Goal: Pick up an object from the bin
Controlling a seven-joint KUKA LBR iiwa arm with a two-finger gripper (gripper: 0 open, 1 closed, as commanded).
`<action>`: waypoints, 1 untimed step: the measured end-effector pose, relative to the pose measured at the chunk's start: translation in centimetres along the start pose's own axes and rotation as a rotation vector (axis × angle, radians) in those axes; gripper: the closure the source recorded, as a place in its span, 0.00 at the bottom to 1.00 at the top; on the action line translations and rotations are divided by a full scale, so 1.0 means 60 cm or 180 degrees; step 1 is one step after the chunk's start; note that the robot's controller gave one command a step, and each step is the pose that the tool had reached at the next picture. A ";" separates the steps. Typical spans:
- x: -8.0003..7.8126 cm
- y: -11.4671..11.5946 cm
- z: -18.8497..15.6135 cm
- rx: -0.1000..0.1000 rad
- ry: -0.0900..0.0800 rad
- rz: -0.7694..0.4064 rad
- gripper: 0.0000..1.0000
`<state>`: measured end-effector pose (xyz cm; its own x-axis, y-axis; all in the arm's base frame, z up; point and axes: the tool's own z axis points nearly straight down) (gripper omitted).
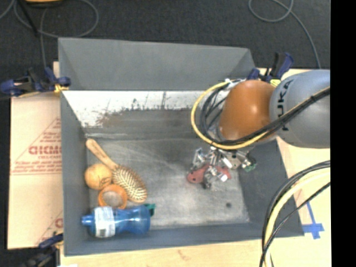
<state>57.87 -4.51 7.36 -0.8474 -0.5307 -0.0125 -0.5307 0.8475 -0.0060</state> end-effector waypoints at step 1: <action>-0.003 0.003 0.000 0.0010 -0.0002 -0.0265 1.00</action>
Offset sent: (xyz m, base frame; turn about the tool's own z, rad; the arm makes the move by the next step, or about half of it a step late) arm -0.0174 0.0439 0.1245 -0.0853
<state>57.93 -4.28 7.38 -0.8003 -0.5995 -0.0125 -0.5994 0.8004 -0.0101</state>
